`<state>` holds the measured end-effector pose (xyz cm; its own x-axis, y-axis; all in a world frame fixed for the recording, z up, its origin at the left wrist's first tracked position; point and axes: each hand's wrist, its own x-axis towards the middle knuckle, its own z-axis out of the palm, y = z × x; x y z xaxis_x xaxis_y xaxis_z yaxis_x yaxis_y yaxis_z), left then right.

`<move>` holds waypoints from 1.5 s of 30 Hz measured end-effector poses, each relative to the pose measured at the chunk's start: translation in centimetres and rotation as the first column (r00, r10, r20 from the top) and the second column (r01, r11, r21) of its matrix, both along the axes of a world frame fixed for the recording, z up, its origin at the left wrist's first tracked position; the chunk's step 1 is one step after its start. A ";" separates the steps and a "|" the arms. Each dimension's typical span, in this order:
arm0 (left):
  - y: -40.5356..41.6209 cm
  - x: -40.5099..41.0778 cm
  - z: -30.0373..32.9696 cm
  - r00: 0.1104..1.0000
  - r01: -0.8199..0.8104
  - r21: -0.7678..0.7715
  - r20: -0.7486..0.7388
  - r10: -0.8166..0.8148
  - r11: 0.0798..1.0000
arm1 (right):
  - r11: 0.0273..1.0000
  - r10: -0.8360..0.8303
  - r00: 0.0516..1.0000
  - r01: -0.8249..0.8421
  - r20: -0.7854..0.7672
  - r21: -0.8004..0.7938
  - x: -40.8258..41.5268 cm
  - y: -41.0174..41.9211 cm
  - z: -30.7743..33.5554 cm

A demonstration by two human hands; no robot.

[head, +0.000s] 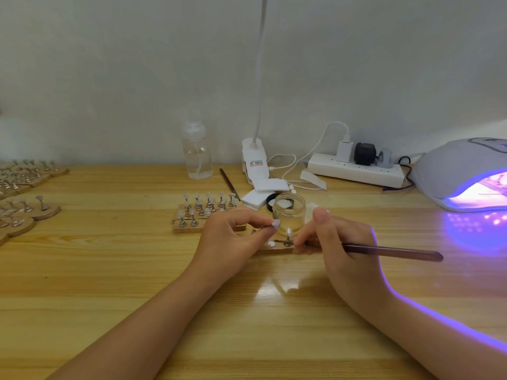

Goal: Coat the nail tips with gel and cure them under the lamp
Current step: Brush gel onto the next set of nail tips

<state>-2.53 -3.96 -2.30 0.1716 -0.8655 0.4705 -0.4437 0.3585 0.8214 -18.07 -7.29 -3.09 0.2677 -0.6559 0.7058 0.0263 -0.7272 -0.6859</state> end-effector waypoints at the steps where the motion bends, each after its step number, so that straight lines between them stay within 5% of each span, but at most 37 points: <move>1: 0.0 0.0 0.0 1.000 0.007 -0.003 0.000 -0.007 1.000 | 1.000 -0.022 1.000 0.022 -0.004 -0.022 -0.1 0.0 0.0; 7: -0.2 0.0 -0.2 0.999 0.025 -0.024 0.033 -0.024 0.999 | 0.989 -0.128 0.990 0.123 -0.064 -0.081 0.0 -0.2 0.3; 12: -0.3 0.1 -0.3 0.999 0.043 -0.019 0.019 -0.043 0.999 | 0.998 -0.023 0.999 0.021 0.039 0.067 0.0 0.0 0.0; 17: -0.3 0.1 -0.4 0.998 0.057 -0.009 0.001 -0.057 0.998 | 0.973 -0.169 0.984 0.156 -0.064 -0.170 0.1 -0.3 0.3; 22: -0.4 0.0 -0.5 0.998 0.062 -0.018 0.008 -0.062 0.998 | 0.993 -0.090 0.996 0.087 -0.029 -0.081 -0.1 -0.2 -0.1; 45: -0.3 -0.1 -0.4 0.998 0.047 0.003 0.052 -0.047 0.999 | 0.981 -0.158 0.985 0.149 -0.069 -0.121 0.0 -0.4 0.0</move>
